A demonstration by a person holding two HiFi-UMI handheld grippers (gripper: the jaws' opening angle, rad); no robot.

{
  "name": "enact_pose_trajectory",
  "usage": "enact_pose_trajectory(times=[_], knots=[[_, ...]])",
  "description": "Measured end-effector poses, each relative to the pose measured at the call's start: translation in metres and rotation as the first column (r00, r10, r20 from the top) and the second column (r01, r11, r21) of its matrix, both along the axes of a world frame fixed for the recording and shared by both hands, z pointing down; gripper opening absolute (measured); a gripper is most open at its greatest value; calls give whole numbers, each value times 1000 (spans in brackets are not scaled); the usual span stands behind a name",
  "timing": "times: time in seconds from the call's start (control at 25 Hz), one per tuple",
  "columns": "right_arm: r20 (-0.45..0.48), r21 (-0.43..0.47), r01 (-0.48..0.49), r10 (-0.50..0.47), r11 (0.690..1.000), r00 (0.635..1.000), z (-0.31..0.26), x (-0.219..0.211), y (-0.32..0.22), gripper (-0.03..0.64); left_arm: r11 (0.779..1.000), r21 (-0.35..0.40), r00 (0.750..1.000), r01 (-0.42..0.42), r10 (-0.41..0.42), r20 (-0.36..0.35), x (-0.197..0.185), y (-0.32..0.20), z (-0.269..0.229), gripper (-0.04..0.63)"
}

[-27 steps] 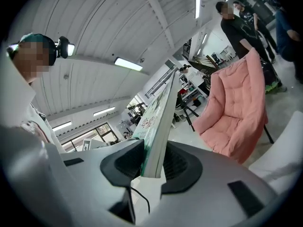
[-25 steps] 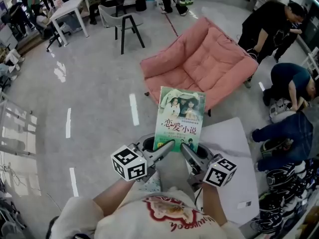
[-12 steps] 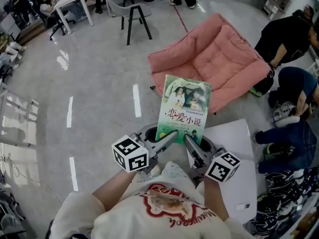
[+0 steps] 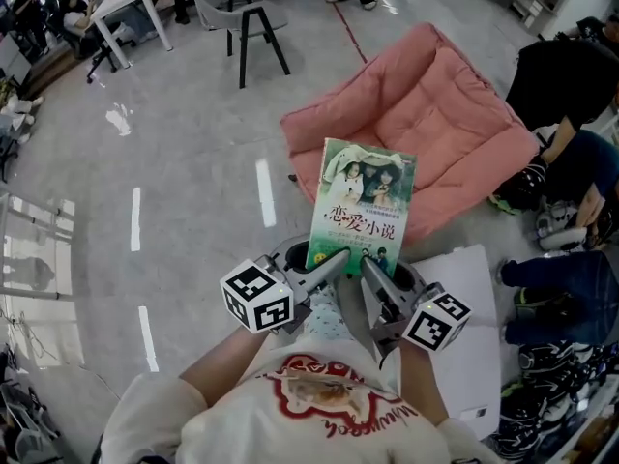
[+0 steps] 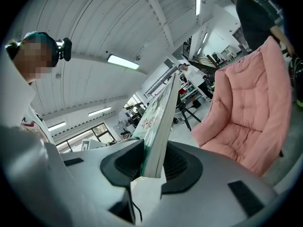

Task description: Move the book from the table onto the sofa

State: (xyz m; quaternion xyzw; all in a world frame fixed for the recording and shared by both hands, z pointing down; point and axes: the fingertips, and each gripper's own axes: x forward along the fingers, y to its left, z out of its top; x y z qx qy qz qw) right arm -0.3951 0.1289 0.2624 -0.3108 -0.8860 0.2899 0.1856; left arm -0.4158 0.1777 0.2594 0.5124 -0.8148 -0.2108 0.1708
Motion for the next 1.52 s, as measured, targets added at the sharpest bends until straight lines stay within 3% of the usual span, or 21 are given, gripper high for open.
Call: enact_pose_trajectory(times=[0.16, 0.28, 0.48, 0.64, 0.84, 1.12, 1.28, 1.52], knots=[[19, 13, -7, 7, 1000, 1000, -3, -82, -15, 106, 1000, 5, 1000, -10, 10, 8, -83, -16, -2, 155], [41, 14, -27, 27, 1000, 999, 7, -123, -32, 106, 1000, 1, 999, -30, 30, 22, -125, -33, 8, 156], [65, 63, -48, 43, 997, 997, 9, -171, -51, 107, 999, 1, 999, -41, 41, 30, -173, -52, 10, 155], [69, 64, -77, 73, 995, 995, 9, -191, -52, 109, 998, -2, 997, -71, 71, 26, -195, -55, 10, 156], [48, 53, -139, 136, 989, 989, 11, -241, -51, 109, 991, -12, 991, -133, 133, 3, -249, -54, 12, 156], [-10, 27, -294, 295, 955, 956, 37, -260, -61, 109, 960, -53, 961, -276, 273, -52, -274, -69, 37, 156], [-76, 12, -367, 367, 930, 927, 84, -270, -74, 112, 934, -70, 930, -352, 340, -136, -288, -85, 86, 156], [-134, -1, -443, 439, 896, 888, 161, -269, -90, 114, 904, -96, 899, -416, 394, -192, -289, -104, 164, 156]])
